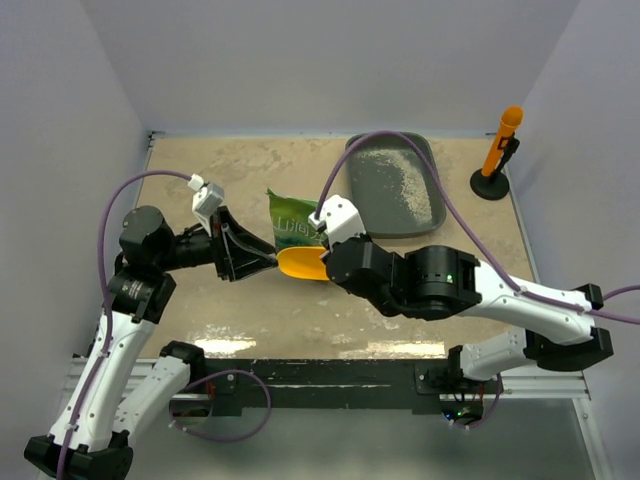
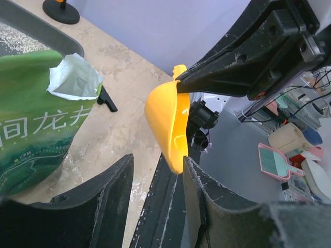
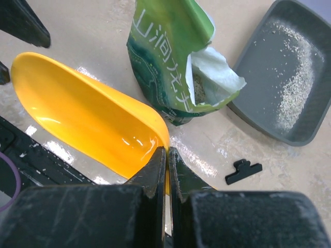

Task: Fill the litter box with clean litter

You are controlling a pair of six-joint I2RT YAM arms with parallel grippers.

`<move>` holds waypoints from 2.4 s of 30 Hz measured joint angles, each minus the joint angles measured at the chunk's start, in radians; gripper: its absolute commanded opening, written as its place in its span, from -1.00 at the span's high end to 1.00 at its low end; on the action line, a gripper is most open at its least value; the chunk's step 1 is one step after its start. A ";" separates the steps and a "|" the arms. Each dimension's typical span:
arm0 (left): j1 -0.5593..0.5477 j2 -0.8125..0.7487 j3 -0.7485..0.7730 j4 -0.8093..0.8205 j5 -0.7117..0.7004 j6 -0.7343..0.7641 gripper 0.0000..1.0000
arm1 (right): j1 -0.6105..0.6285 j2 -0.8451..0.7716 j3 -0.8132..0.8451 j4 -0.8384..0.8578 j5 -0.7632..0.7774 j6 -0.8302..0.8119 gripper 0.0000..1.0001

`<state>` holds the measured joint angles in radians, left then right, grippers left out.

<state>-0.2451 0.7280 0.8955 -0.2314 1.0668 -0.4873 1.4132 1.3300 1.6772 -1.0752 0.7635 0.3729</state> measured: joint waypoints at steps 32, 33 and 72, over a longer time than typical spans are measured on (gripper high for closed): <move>0.002 0.047 0.012 -0.174 -0.096 0.117 1.00 | -0.013 0.147 0.110 0.084 -0.054 -0.079 0.33; 0.001 0.046 0.013 -0.177 -0.094 0.128 1.00 | -0.013 0.136 0.096 0.096 -0.069 -0.076 0.13; 0.000 -0.021 -0.017 0.058 -0.001 0.023 1.00 | -1.034 -0.590 -0.876 1.185 -1.381 0.386 -0.51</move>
<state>-0.2455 0.7071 0.8787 -0.1738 1.0657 -0.4644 0.3790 0.7399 0.8009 0.1101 -0.6178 0.7593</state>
